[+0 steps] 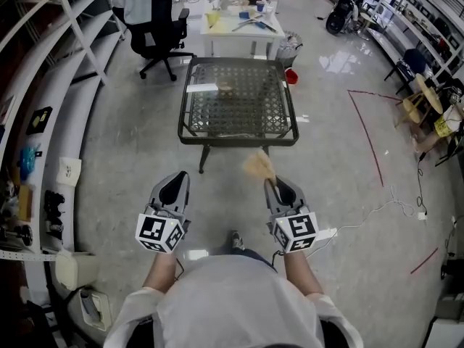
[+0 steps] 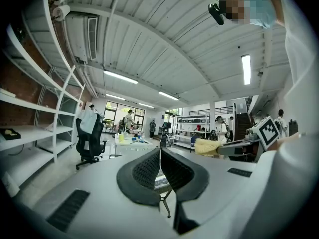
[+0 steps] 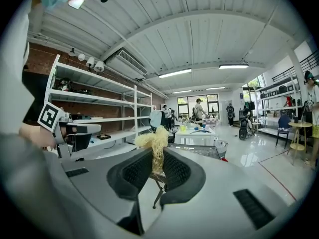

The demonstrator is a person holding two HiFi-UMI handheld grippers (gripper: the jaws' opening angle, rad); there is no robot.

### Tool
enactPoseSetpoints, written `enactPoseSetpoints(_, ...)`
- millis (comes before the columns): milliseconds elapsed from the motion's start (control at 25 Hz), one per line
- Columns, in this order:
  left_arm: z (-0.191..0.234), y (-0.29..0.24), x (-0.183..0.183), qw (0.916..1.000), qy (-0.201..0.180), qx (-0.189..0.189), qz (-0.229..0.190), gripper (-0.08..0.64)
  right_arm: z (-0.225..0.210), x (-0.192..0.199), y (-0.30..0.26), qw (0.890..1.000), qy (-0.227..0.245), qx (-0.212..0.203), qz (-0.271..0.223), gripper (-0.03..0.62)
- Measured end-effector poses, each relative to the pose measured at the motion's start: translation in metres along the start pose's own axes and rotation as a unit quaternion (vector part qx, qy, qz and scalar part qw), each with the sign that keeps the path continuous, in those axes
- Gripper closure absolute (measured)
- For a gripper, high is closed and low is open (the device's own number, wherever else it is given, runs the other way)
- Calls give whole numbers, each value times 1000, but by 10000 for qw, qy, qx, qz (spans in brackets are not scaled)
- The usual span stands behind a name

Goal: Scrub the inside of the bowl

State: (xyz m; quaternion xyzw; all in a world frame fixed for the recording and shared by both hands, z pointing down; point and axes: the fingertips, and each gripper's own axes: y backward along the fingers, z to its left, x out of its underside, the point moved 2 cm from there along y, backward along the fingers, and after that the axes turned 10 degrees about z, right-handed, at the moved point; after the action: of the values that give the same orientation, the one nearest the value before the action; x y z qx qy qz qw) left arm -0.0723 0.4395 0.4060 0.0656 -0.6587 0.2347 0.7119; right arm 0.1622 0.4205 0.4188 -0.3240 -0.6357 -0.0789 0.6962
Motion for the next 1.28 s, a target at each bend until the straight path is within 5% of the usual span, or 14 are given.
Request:
enactPoseSetpoints(680, 33, -102, -16, 9994, 121, -324, 22, 523, -72, -26, -95, 9988, 170, -440, 115, 523)
enactPoseSetpoints(1280, 133, -173, -61, 9991, -102, 411, 54, 523, -66, -73, -184, 9997, -121, 219, 16, 523)
